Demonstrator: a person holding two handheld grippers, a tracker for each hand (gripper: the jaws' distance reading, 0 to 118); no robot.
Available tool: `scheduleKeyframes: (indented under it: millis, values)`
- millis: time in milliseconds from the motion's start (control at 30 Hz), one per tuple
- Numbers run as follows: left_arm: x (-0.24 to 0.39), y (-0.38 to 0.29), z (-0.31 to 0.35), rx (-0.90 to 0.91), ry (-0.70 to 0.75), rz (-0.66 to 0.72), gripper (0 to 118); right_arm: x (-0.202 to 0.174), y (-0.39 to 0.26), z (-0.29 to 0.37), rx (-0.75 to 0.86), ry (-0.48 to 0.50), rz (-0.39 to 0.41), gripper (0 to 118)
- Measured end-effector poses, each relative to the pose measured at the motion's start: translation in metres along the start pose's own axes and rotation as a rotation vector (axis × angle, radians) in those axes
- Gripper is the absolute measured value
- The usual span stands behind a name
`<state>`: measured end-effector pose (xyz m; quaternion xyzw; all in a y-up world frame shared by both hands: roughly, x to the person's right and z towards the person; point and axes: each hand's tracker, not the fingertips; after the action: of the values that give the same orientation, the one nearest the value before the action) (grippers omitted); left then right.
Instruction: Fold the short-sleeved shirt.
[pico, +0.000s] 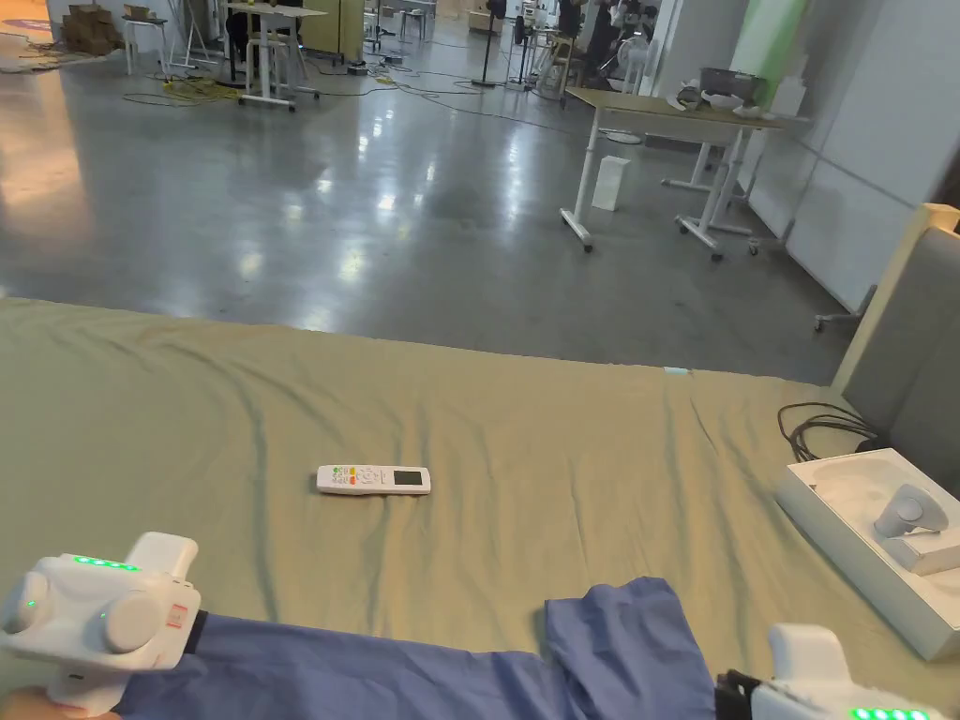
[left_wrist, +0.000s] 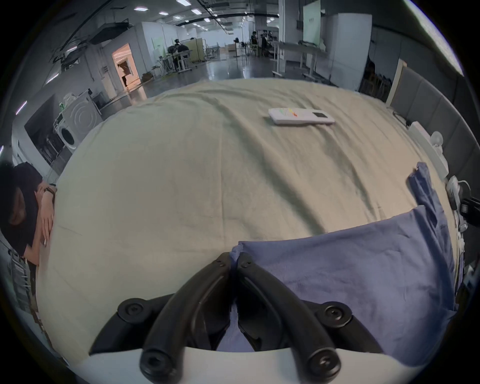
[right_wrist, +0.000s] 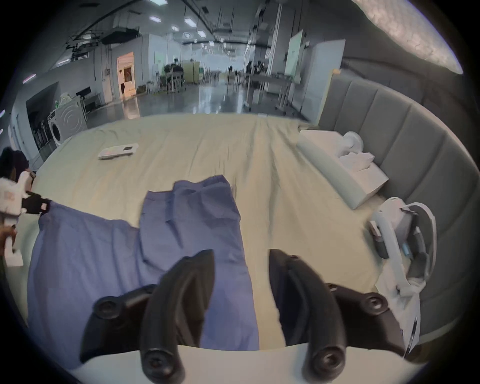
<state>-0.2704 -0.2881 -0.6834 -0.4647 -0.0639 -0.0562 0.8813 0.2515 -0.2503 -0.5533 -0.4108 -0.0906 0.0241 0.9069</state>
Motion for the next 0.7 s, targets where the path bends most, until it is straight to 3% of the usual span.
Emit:
scheduleKeyframes:
  millis: [233, 367, 433, 500, 633, 700]
  values:
    - [-0.004, -0.007, 0.031, 0.072, -0.005, 0.023, 4, 0.007, 0.028, -0.087, -0.26, 0.051, -0.019, 54]
    - [-0.005, -0.01, 0.039, 0.088, 0.017, 0.003, 4, -0.004, 0.023, -0.107, -0.299, 0.054, -0.011, 52]
    - [-0.003, -0.011, 0.04, 0.077, 0.015, 0.008, 4, -0.012, 0.024, -0.105, -0.287, 0.019, 0.002, 39]
    - [-0.005, -0.014, 0.04, 0.072, 0.017, 0.011, 4, -0.016, 0.024, -0.102, -0.271, 0.011, 0.002, 1]
    - [-0.003, -0.017, 0.045, 0.061, 0.009, 0.024, 4, -0.023, 0.018, -0.097, -0.239, -0.005, 0.062, 0]
    - [-0.001, -0.017, 0.053, 0.061, 0.002, 0.031, 4, -0.019, 0.019, -0.084, -0.186, -0.004, 0.02, 0]
